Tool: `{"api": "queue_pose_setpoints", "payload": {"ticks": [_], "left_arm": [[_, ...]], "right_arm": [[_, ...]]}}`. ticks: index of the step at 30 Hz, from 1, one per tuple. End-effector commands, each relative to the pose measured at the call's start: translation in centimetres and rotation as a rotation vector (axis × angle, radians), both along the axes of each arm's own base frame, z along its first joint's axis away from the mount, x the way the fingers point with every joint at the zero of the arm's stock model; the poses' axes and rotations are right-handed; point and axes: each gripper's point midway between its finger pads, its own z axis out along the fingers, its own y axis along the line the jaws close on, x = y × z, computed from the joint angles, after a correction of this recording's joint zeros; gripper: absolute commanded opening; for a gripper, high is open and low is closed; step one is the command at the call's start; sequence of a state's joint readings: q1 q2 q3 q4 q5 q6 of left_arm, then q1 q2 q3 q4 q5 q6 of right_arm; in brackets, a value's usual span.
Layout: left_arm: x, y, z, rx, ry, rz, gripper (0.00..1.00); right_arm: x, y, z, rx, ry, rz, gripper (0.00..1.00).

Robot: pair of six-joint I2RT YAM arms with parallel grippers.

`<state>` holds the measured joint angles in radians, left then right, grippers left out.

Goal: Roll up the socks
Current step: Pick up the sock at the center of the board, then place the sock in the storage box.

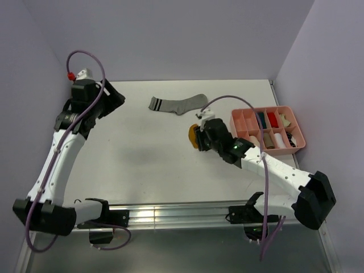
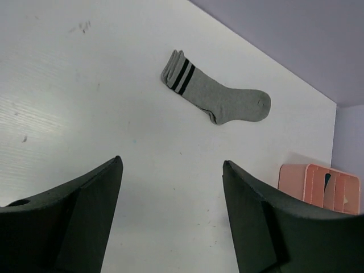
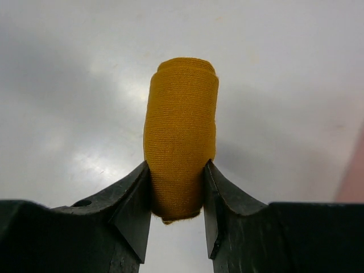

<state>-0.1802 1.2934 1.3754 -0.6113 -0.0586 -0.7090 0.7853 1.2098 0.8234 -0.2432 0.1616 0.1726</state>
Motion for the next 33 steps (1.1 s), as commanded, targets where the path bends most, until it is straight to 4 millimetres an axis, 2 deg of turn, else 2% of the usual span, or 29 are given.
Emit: {"api": "queue_pose_setpoints", "payload": {"ticks": [1, 2, 4, 5, 7, 8, 10, 11, 14, 15, 19, 22, 27, 33], "left_arm": [[-2.0, 1.9, 3.1, 0.072, -0.132, 0.03, 0.75], [-2.6, 2.3, 3.1, 0.083, -0.129, 0.037, 0.75], [-4.0, 3.0, 2.7, 0.116, -0.126, 0.046, 0.75], [-4.4, 3.2, 2.6, 0.126, -0.13, 0.044, 0.75], [-5.6, 3.8, 2.0, 0.174, -0.131, 0.039, 0.75], [-5.9, 4.1, 1.8, 0.193, -0.128, 0.043, 0.75], [-6.7, 5.3, 0.7, 0.249, -0.109, 0.074, 0.75], [-6.9, 5.5, 0.4, 0.264, -0.103, 0.077, 0.75], [-7.9, 5.9, -1.1, 0.302, -0.083, 0.083, 0.75], [-8.3, 6.0, -1.9, 0.312, -0.072, 0.081, 0.75], [-9.0, 5.6, -3.6, 0.312, -0.053, 0.064, 0.75], [-9.3, 5.1, -4.2, 0.299, -0.05, 0.048, 0.75], [-9.6, 5.0, -4.9, 0.294, -0.04, 0.044, 0.75], [-9.7, 5.3, -5.2, 0.307, -0.03, 0.053, 0.75]], "right_arm": [[2.9, -4.2, 4.2, -0.041, -0.111, -0.114, 0.0], [4.5, -6.7, 5.1, -0.048, -0.138, -0.206, 0.0], [6.1, -9.4, 6.2, -0.065, -0.177, -0.29, 0.0], [7.3, -12.4, 7.0, -0.098, -0.2, -0.389, 0.0], [8.5, -15.4, 7.1, -0.178, -0.225, -0.492, 0.0], [9.0, -18.3, 7.6, -0.247, -0.249, -0.584, 0.0], [10.0, -20.5, 7.3, -0.305, -0.254, -0.655, 0.0], [10.4, -23.0, 7.0, -0.359, -0.242, -0.746, 0.0], [11.3, -26.0, 6.9, -0.442, -0.244, -0.836, 0.0], [11.3, -27.9, 6.3, -0.536, -0.228, -0.876, 0.0], [12.6, -30.3, 6.6, -0.636, -0.254, -0.93, 0.0], [13.6, -31.2, 6.3, -0.71, -0.266, -0.934, 0.0], [15.4, -30.9, 4.0, -0.749, -0.234, -0.887, 0.0], [16.5, -29.2, 0.8, -0.725, -0.179, -0.773, 0.0]]}}
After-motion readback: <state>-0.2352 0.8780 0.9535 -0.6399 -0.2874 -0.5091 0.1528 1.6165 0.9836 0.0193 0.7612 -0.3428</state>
